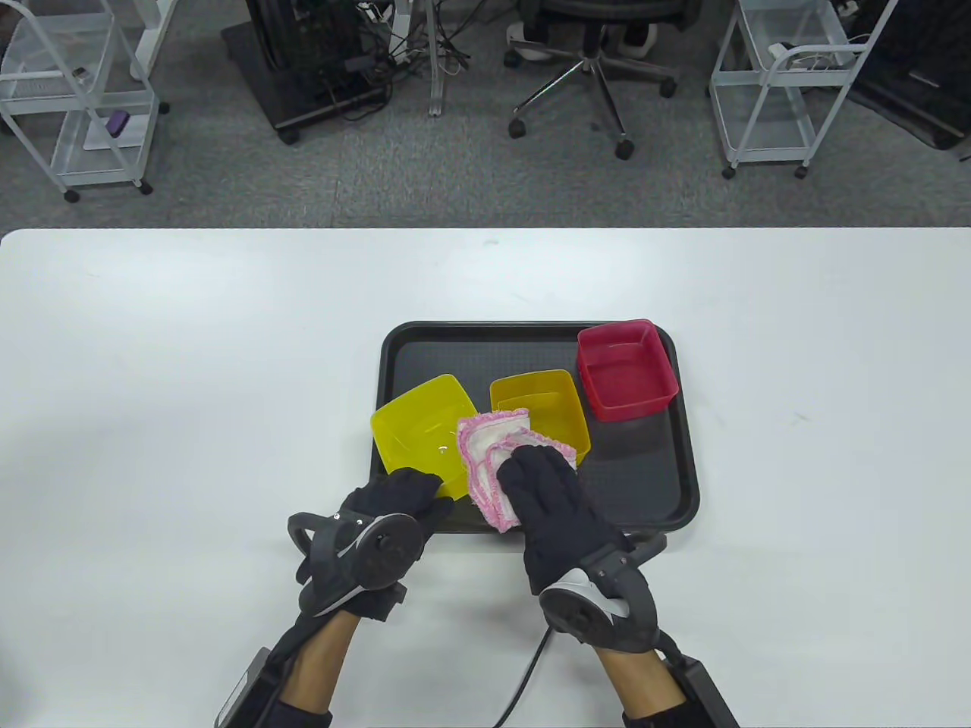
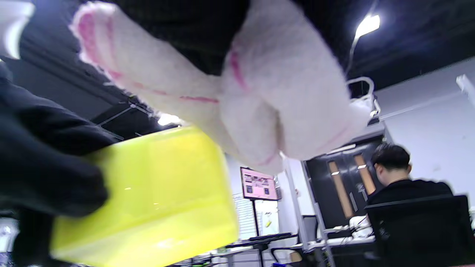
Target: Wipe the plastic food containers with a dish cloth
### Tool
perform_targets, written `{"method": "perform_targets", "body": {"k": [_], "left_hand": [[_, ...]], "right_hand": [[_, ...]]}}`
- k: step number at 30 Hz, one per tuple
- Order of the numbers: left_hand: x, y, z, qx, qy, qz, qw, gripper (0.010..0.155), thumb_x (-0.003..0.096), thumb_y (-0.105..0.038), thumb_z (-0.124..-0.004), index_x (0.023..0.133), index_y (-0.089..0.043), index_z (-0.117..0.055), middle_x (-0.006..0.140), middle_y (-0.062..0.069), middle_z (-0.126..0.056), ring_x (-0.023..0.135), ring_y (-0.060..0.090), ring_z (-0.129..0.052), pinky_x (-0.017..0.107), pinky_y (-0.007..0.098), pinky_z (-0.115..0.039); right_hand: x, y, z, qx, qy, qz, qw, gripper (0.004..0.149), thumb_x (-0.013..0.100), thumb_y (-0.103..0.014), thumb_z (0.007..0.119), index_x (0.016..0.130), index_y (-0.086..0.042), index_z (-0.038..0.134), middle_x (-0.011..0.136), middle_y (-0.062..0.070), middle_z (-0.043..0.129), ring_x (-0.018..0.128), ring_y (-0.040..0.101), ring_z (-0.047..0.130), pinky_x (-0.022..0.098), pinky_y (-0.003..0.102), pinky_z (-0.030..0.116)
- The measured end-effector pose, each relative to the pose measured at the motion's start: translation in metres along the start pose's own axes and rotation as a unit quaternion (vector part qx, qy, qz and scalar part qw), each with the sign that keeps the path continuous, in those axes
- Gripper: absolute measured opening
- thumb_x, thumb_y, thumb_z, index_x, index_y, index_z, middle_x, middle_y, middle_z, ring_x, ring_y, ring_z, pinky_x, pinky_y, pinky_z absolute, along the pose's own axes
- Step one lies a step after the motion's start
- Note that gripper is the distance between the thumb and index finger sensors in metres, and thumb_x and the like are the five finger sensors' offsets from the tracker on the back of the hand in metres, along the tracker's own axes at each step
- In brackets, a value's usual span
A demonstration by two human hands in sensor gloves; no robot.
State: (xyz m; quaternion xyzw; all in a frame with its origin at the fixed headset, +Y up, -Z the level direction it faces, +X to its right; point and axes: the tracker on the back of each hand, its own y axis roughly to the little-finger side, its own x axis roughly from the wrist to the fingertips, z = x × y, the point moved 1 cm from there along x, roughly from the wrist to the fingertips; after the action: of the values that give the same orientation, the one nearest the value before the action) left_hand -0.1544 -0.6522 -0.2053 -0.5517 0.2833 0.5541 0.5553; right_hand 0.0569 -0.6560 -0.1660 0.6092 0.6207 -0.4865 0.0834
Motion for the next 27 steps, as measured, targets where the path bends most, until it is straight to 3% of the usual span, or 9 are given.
{"method": "perform_targets", "body": {"k": [5,8,21,24,27], "left_hand": [[-0.003,-0.002,0.002,-0.066,-0.024,0.022,0.997,0.040,0.0481,-0.049,-0.085,0.078,-0.025,-0.094,0.078,-0.005,-0.100,0.060,0.029,-0.111,0.046,0.031,-0.099],[-0.004,-0.002,0.001,-0.078,-0.030,0.020,0.996,0.040,0.0501,-0.046,-0.082,0.081,-0.023,-0.093,0.081,-0.003,-0.099,0.061,0.030,-0.110,0.047,0.031,-0.099],[-0.008,-0.012,0.009,-0.076,-0.055,-0.005,0.996,0.039,0.0496,-0.049,-0.082,0.075,-0.022,-0.095,0.073,-0.002,-0.101,0.051,0.029,-0.112,0.040,0.030,-0.101],[-0.011,-0.017,0.012,-0.066,-0.065,-0.027,0.995,0.040,0.0486,-0.053,-0.082,0.071,-0.023,-0.096,0.070,-0.004,-0.102,0.049,0.029,-0.112,0.038,0.031,-0.100],[-0.013,-0.021,0.015,-0.042,-0.080,-0.050,0.995,0.041,0.0469,-0.058,-0.082,0.066,-0.024,-0.097,0.066,-0.005,-0.103,0.045,0.029,-0.111,0.036,0.031,-0.099]], "right_hand": [[-0.005,-0.027,0.018,0.001,-0.038,-0.043,0.998,0.044,0.045,-0.014,0.080,0.088,-0.020,0.075,0.096,0.015,0.074,0.080,0.040,0.084,0.050,0.044,0.089],[-0.006,-0.035,0.022,-0.003,-0.057,-0.042,0.997,0.048,0.045,-0.016,0.079,0.091,-0.013,0.068,0.093,0.024,0.071,0.076,0.043,0.086,0.048,0.043,0.090],[-0.003,-0.006,0.020,0.062,-0.041,0.067,0.995,0.050,0.046,-0.015,0.077,0.093,-0.018,0.061,0.099,0.019,0.058,0.085,0.042,0.074,0.055,0.046,0.085],[-0.003,0.016,0.016,0.141,-0.023,0.132,0.981,0.053,0.046,-0.014,0.074,0.095,-0.017,0.054,0.101,0.018,0.058,0.086,0.041,0.074,0.056,0.046,0.084],[-0.004,0.037,0.016,0.284,-0.009,0.169,0.944,0.051,0.045,-0.009,0.075,0.093,-0.018,0.063,0.100,0.016,0.066,0.085,0.044,0.076,0.055,0.051,0.081]]}}
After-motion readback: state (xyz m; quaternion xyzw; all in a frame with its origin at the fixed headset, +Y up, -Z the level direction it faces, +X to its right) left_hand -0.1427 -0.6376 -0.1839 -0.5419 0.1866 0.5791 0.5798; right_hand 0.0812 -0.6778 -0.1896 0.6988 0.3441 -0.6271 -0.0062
